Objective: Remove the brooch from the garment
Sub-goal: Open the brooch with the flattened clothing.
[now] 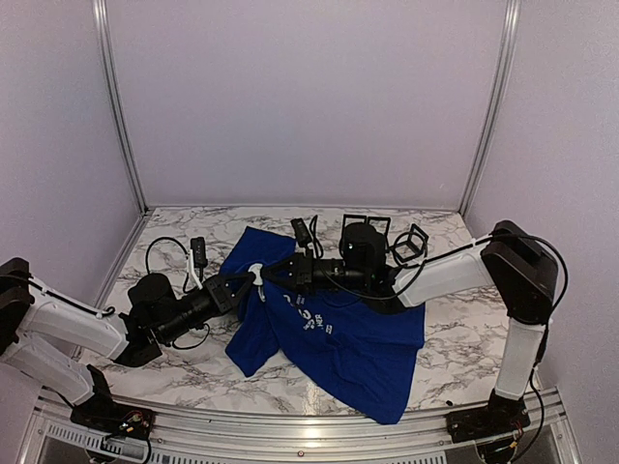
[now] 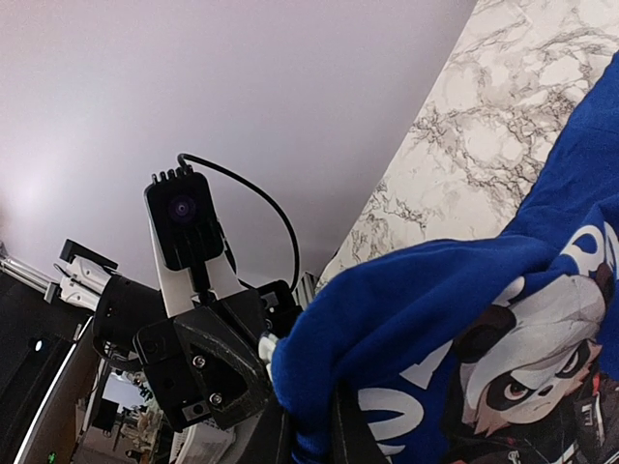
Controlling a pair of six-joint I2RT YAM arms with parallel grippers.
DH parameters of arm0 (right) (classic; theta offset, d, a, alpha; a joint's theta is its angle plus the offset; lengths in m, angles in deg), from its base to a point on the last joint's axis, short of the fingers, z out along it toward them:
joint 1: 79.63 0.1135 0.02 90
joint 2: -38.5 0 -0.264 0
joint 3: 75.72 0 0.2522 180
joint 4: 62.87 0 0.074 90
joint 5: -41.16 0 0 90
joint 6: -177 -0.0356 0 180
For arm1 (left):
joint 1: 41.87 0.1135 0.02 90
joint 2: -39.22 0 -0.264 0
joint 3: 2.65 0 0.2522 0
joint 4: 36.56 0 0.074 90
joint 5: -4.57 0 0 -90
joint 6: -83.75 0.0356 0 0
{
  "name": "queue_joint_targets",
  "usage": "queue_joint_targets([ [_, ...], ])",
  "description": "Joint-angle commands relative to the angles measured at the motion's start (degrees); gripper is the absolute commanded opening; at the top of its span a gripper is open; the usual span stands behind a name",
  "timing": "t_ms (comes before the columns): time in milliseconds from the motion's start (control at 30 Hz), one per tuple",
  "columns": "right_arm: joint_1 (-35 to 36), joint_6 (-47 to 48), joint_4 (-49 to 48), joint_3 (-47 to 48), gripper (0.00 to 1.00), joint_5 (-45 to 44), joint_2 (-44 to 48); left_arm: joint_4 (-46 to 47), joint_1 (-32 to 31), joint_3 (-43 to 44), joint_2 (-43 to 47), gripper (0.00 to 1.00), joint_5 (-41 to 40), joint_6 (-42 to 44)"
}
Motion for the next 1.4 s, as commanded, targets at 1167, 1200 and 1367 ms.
queue_joint_targets([
  [1167, 1.42, 8.9, 10.97, 4.75, 0.13, 5.34, -0.52, -1.6, -0.6, 2.24, 1.31, 0.0, 2.47, 1.94],
  [1200, 1.34, 8.72, 10.76, 4.46, 0.14, 4.94, -0.17, -1.47, -0.46, 2.1, 1.33, 0.0, 2.42, 1.8],
  [1367, 0.99, 7.3, 9.02, 2.45, 0.24, 3.36, 1.84, 1.14, -0.27, 1.05, 1.04, 0.0, 2.48, -0.08],
])
